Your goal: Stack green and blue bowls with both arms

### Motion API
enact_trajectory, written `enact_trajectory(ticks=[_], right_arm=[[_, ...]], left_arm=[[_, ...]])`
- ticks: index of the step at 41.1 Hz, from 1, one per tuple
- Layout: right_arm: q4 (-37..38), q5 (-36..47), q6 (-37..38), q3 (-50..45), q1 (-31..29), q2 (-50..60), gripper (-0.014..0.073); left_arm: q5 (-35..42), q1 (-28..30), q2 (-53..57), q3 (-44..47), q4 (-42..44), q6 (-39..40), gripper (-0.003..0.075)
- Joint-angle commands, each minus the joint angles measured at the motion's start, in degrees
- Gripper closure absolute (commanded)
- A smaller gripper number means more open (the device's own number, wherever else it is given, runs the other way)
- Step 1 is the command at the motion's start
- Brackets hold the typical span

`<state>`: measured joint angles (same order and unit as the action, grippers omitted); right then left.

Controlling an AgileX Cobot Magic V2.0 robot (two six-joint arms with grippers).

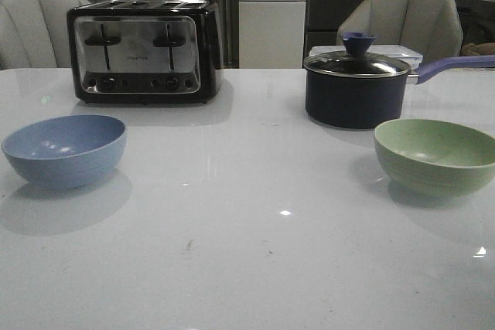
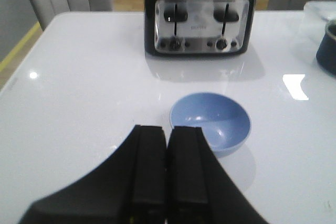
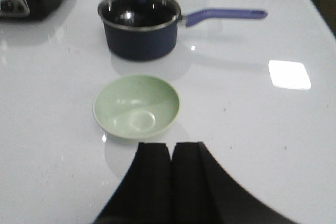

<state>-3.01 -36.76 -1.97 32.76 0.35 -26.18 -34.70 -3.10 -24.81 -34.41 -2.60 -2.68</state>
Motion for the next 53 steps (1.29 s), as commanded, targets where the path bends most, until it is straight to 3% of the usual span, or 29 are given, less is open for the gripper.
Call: enact_trajectory(ticks=[1, 11, 13, 16, 20, 25, 28, 42, 53], right_arm=[[0.56, 1.92, 0.00, 1.99, -0.20, -3.49, 0.0540], [0.56, 0.31, -0.05, 1.10, -0.20, -9.18, 0.0529], [0.56, 0.00, -0.05, 1.10, -0.20, -10.02, 0.0489], [0.56, -0.21, -0.05, 1.10, -0.20, -11.06, 0.0353], [0.56, 0.03, -0.05, 1.10, -0.20, -12.32, 0.0140], [0.62, 0.41, -0.05, 1.16, -0.20, -14.08, 0.0019], [0.67, 0.63, -0.05, 1.97, -0.20, -15.89, 0.0022], [-2.30, -1.95, -0.05, 15.00, -4.83, -36.38, 0.0021], [-3.59, -3.59, -0.11, 26.54, -4.84, -54.18, 0.0021]], left_arm=[[2.65, -0.44, -2.58, -2.05, -0.76, 0.06, 0.0627], [3.97, -0.44, -5.67, -2.05, -0.76, 0.06, 0.0627], [3.97, -0.44, -6.03, -2.05, -0.65, 0.06, 0.0626], [3.97, -0.44, -6.36, -2.05, -0.65, 0.06, 0.0607], [3.89, -0.44, -6.87, -2.05, -0.55, 0.06, 0.0467], [4.00, -0.44, -7.13, -2.05, -0.55, -0.03, 0.0244], [4.00, -0.44, -7.13, -2.05, -0.55, -0.03, 0.0206], [4.00, -0.44, -7.13, -2.05, -0.55, -0.03, 0.0213], [4.00, -0.44, -7.13, -2.05, -0.55, -0.03, 0.0213]])
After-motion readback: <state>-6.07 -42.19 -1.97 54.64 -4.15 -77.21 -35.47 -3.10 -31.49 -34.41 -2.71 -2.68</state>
